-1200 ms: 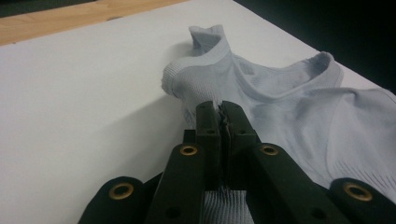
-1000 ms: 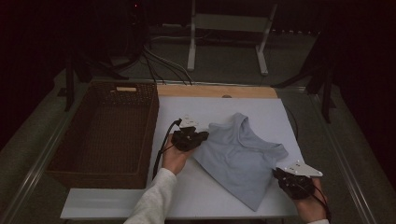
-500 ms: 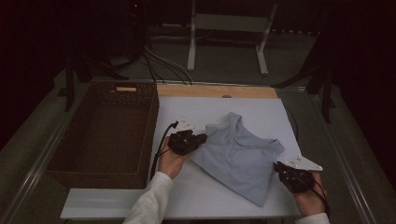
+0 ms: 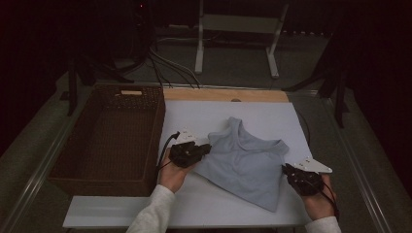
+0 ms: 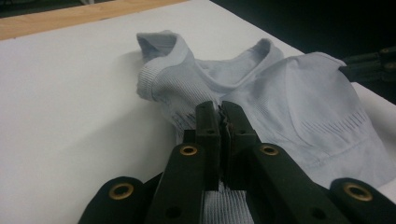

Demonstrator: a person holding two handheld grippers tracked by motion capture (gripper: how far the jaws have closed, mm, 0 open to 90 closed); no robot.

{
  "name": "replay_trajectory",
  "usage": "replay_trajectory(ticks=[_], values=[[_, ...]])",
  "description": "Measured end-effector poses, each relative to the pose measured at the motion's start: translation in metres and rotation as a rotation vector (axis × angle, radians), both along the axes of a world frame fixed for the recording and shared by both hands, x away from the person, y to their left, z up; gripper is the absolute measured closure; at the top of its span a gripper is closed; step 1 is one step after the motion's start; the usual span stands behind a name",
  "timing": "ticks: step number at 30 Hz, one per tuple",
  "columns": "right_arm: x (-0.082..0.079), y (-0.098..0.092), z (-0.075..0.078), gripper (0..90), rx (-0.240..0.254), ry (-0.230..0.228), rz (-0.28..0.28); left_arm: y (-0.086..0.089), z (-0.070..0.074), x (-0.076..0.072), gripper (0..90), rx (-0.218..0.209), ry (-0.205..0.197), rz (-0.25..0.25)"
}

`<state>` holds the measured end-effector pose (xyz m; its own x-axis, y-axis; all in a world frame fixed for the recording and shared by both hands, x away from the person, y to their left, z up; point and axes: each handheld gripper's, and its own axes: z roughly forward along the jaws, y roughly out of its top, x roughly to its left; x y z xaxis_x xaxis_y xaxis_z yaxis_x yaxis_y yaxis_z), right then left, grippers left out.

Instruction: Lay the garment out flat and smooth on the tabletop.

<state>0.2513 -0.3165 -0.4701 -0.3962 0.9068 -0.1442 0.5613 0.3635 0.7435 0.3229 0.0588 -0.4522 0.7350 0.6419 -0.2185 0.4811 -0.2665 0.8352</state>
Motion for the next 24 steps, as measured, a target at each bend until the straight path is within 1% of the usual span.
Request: replay_trajectory(ticks=[4, 7, 11, 15, 20, 24], values=[[0.002, 0.002, 0.001, 82.9, 0.001, -0.006, 0.001, 0.003, -0.001, -0.006, 87.6, -0.008, 0.000, -0.001], [0.004, 0.003, 0.002, 82.9, -0.001, -0.012, 0.004, 0.005, -0.001, -0.012, 87.6, -0.004, -0.001, -0.007], [0.005, 0.005, 0.002, 82.9, 0.001, -0.015, 0.004, 0.008, -0.003, -0.019, 87.6, -0.026, 0.011, -0.010], [0.006, 0.006, 0.003, 82.9, 0.000, -0.019, 0.006, 0.010, -0.005, -0.024, 87.6, -0.028, 0.016, -0.014], [0.008, 0.008, 0.003, 82.9, 0.003, -0.026, 0.004, 0.011, -0.001, -0.030, 87.6, -0.036, 0.008, -0.025], [0.009, 0.009, 0.004, 82.9, 0.005, -0.027, 0.004, 0.012, -0.004, -0.036, 87.6, -0.028, 0.014, -0.028]])
